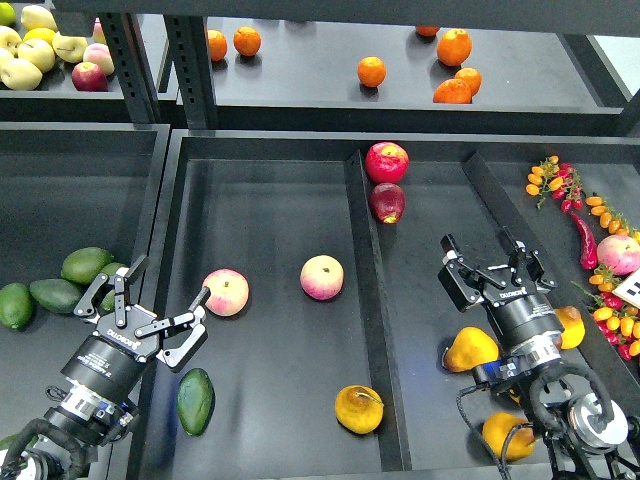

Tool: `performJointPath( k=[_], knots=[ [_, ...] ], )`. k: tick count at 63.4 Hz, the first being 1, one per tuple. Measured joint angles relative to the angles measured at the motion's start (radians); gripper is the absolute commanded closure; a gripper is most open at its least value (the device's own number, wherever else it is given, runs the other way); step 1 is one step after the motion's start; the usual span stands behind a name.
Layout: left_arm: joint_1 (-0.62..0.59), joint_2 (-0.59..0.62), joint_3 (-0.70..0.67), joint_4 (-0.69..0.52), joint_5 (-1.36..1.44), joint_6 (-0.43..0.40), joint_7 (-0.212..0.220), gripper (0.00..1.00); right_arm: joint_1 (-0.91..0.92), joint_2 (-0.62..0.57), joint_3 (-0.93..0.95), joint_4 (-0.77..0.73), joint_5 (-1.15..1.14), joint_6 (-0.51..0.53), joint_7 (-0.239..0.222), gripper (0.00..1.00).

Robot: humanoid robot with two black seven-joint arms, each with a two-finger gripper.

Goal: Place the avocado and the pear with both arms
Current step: 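Move the left gripper over the peach toward the dark green avocado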

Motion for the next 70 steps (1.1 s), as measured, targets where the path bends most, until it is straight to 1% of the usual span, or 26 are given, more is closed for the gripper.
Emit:
performJointPath(
  k=[15,70],
  knots=[
    [0.000,0.000,-0.002,0.000,0.000,0.000,-0.005,0.01,-0.022,0.000,-0.029,0.000,-0.001,0.010,0.000,0.00],
    [0.009,0.000,-0.012,0.005,0.000,0.000,-0.006,0.00,-0.028,0.000,-0.032,0.011,-0.004,0.011,0.000,0.00]
  ],
)
